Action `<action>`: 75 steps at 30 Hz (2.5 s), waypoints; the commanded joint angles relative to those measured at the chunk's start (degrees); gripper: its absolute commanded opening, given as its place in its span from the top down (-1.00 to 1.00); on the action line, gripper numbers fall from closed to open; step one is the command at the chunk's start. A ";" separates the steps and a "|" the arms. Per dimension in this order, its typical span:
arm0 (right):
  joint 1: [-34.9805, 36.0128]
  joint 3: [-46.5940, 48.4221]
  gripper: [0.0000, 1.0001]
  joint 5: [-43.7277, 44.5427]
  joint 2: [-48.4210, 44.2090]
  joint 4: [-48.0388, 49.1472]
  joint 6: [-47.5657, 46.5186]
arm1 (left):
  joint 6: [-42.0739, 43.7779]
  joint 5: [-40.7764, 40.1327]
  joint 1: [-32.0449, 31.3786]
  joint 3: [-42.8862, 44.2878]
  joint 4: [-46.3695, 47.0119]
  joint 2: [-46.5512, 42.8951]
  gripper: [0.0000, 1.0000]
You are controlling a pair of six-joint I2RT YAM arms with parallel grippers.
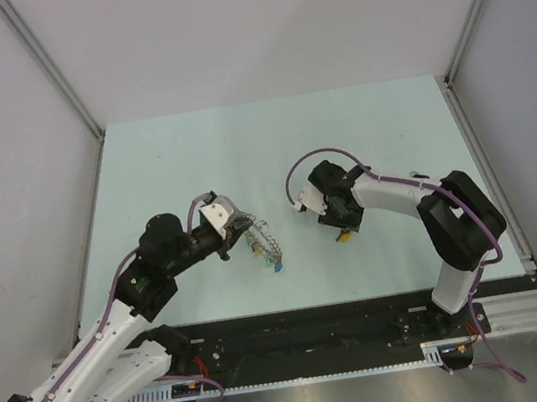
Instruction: Put the keys on the keyring
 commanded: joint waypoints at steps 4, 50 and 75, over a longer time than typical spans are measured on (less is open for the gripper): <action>2.02 3.55 0.17 4.95 2.44 -1.69 -3.14 | 1.52 -0.42 -0.25 2.13 3.39 -0.82 1.00; 3.26 -5.75 0.93 -8.23 -15.73 3.57 27.54 | 1.61 -1.65 -0.34 2.48 2.68 -0.21 1.00; -16.52 7.23 0.16 -43.30 4.37 -5.02 -1.91 | 3.02 -1.73 -0.25 2.83 1.28 1.38 1.00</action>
